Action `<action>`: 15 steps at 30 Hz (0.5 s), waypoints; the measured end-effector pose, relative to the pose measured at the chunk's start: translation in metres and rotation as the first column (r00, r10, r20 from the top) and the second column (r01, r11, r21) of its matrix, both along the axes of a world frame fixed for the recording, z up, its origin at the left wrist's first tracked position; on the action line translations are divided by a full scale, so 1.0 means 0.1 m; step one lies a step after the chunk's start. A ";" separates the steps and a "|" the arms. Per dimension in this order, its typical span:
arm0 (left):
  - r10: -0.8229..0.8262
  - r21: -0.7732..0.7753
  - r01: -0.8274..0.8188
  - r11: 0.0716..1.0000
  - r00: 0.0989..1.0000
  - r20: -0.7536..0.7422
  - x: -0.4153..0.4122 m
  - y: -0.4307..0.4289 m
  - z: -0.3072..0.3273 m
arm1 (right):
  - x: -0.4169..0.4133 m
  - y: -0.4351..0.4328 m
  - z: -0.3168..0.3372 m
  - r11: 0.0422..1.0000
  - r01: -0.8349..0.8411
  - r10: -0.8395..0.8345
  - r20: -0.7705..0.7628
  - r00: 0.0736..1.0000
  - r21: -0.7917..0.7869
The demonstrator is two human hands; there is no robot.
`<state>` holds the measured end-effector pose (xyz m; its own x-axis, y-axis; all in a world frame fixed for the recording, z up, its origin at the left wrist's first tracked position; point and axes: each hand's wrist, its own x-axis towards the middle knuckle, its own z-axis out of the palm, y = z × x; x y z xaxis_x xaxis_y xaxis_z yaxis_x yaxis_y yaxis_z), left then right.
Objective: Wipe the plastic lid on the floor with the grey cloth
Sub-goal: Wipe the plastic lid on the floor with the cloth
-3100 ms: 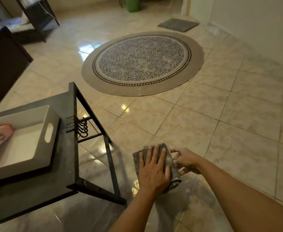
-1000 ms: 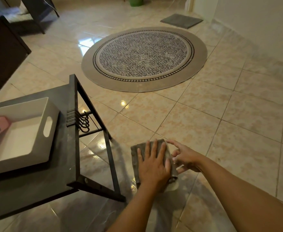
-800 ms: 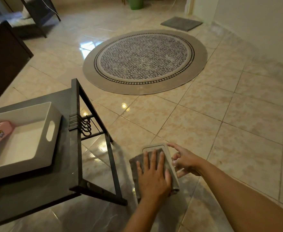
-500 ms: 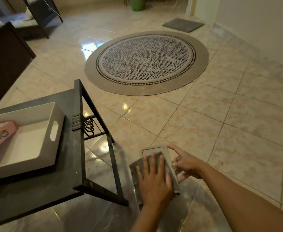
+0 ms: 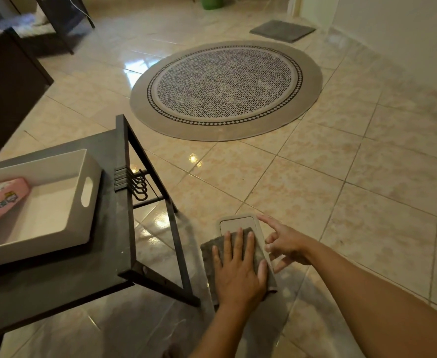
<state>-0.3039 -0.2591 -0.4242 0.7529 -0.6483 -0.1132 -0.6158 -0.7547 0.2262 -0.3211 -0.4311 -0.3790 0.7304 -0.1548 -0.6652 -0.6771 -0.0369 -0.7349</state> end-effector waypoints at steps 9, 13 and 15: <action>-0.072 -0.146 0.063 0.987 0.996 -0.054 0.04 -0.02 0.06 | -0.01 0.02 -0.06 1.000 0.014 -0.014 0.021 1.000 0.004; 0.021 -0.089 -0.023 0.996 1.000 -0.017 -0.11 0.15 -0.01 | -0.02 0.01 -0.06 1.000 0.029 -0.029 0.021 0.999 0.002; -0.025 -0.055 0.027 0.998 0.999 0.044 -0.14 0.06 -0.05 | -0.02 0.01 -0.06 1.000 0.023 -0.023 0.022 0.999 0.011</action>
<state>-0.3174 -0.2531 -0.4292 0.7391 -0.6721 -0.0443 -0.6451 -0.7253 0.2402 -0.3227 -0.4301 -0.3852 0.7409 -0.1646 -0.6511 -0.6617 -0.0130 -0.7497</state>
